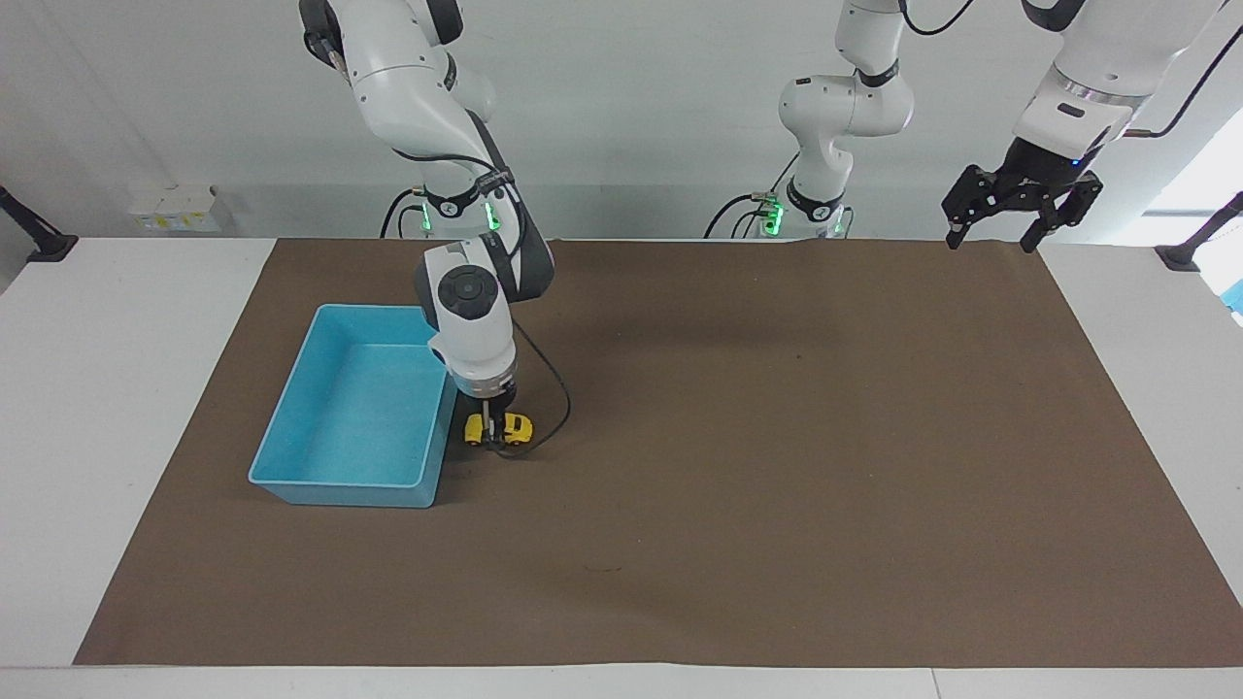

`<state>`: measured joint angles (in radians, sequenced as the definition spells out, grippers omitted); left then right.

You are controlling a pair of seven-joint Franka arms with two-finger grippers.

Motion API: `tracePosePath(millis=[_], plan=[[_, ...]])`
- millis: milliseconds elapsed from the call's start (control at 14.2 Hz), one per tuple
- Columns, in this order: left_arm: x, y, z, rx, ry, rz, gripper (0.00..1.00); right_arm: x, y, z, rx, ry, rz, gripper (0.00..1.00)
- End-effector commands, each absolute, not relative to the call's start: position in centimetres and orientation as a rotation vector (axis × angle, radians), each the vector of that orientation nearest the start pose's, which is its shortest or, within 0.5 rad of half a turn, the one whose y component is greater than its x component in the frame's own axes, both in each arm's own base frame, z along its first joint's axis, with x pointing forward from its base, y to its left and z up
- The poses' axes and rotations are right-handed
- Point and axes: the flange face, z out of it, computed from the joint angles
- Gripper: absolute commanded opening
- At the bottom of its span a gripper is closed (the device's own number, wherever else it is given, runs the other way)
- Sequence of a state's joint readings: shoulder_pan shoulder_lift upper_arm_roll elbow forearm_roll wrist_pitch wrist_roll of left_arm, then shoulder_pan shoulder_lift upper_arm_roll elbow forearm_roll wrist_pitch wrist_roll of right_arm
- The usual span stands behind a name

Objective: Wind up and store yellow beetle car
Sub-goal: 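Grasp the yellow car beside the bin with the right gripper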

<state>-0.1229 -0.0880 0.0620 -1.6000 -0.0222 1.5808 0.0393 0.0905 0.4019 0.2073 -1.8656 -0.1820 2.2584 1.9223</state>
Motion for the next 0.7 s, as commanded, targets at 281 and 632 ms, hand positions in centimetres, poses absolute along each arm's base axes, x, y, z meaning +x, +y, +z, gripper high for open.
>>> tracePosePath(millis=[281,632], plan=[[52.4,-2.9,66.4,-3.159,0.164,-0.102,1.00,60.9,19.0,36.0,-2.321,2.079,-0.158,0.00],[52.4,-2.9,66.4,-3.160,0.161,-0.102,1.00,59.9,18.4,40.5,-2.386,1.978,-0.122,0.00]])
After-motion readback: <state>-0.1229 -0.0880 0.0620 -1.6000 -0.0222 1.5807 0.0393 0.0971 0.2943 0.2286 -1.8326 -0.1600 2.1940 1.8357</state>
